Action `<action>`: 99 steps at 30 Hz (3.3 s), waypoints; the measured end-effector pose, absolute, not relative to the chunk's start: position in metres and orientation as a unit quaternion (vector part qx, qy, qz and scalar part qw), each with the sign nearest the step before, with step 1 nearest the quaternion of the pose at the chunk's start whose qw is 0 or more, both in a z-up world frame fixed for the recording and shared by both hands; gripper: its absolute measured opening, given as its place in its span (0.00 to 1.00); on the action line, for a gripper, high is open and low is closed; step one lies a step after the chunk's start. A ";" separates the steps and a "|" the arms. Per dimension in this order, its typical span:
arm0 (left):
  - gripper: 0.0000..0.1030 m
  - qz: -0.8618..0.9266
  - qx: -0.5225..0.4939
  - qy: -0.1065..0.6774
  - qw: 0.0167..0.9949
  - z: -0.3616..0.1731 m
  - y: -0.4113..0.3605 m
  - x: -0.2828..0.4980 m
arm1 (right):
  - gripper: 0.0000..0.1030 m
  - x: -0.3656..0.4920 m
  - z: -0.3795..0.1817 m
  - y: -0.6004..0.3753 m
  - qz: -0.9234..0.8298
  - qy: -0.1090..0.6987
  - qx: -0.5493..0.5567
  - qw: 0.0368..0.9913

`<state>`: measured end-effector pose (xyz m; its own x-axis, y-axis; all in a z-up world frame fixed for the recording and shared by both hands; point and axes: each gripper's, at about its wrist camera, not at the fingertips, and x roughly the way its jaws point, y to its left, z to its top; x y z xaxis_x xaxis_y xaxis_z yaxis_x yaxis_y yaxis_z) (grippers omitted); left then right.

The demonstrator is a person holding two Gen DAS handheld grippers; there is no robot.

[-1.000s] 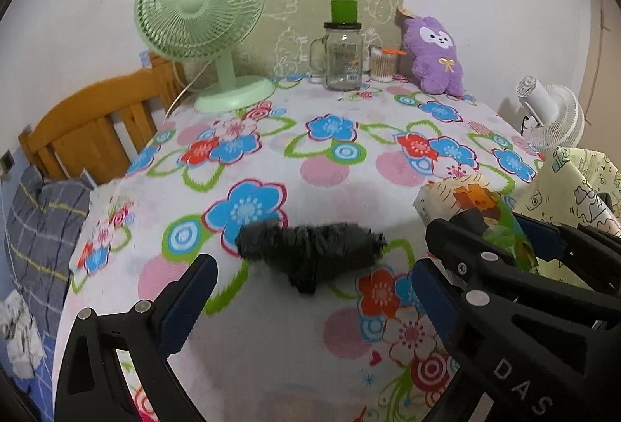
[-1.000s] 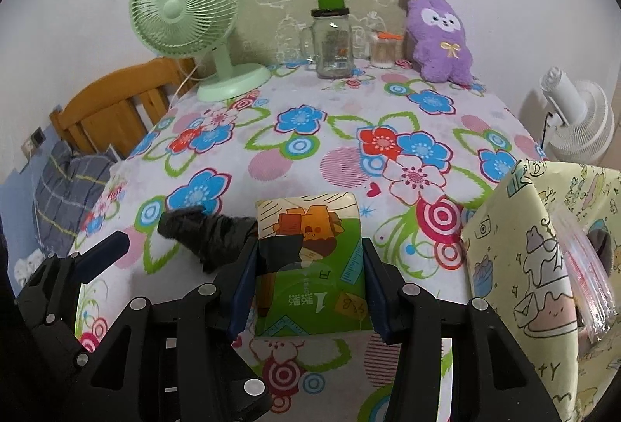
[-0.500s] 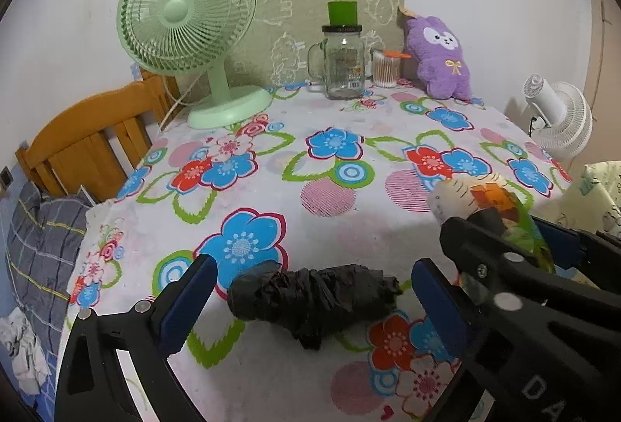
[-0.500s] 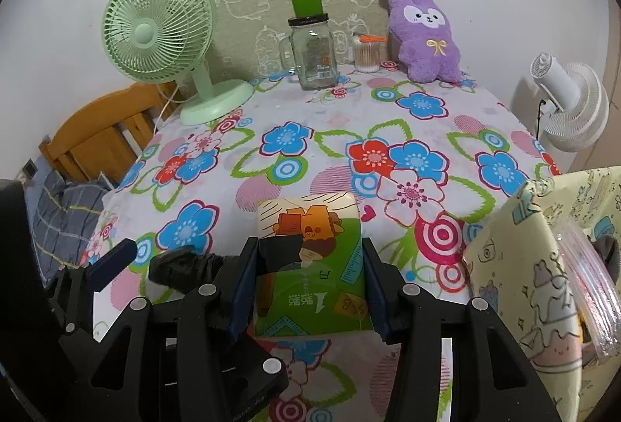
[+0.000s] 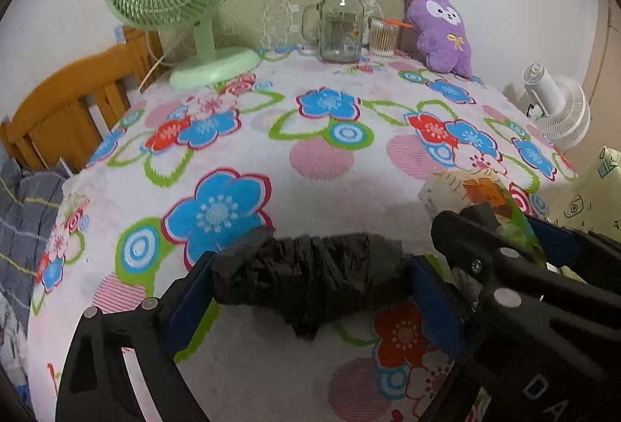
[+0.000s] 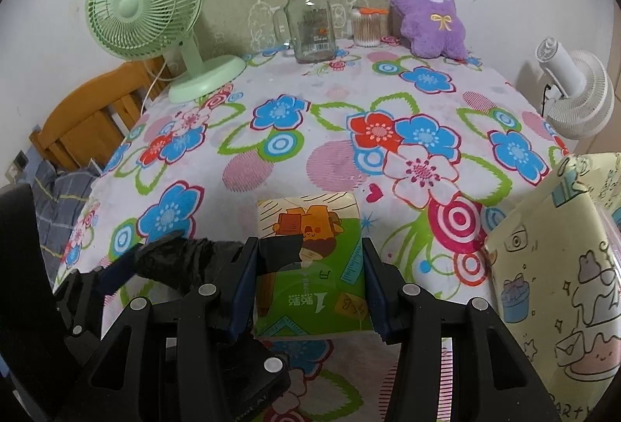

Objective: Organize soft objects
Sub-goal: 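Grasp the black folded umbrella with the left gripper while the right holds the tissue pack, then carry the umbrella in the left gripper and tissue pack in the right over the gift box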

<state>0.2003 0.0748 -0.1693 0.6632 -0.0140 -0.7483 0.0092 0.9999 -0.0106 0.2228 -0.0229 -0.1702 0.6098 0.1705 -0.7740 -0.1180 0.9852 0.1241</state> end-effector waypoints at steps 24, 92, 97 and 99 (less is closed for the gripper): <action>0.53 -0.023 -0.021 0.379 0.925 -0.149 0.070 0.176 | 0.51 0.200 -0.155 -0.025 0.084 0.421 0.019 0.903; 0.16 -0.078 -0.045 0.390 0.916 -0.132 0.049 0.152 | 0.52 0.176 -0.140 -0.040 0.074 0.416 0.013 0.906; 0.16 -0.070 -0.042 0.375 0.923 -0.116 0.047 0.139 | 0.52 0.164 -0.125 -0.041 0.082 0.399 0.009 0.913; 0.17 -0.067 -0.042 0.370 0.926 -0.110 0.046 0.134 | 0.52 0.159 -0.117 -0.041 0.085 0.391 0.007 0.916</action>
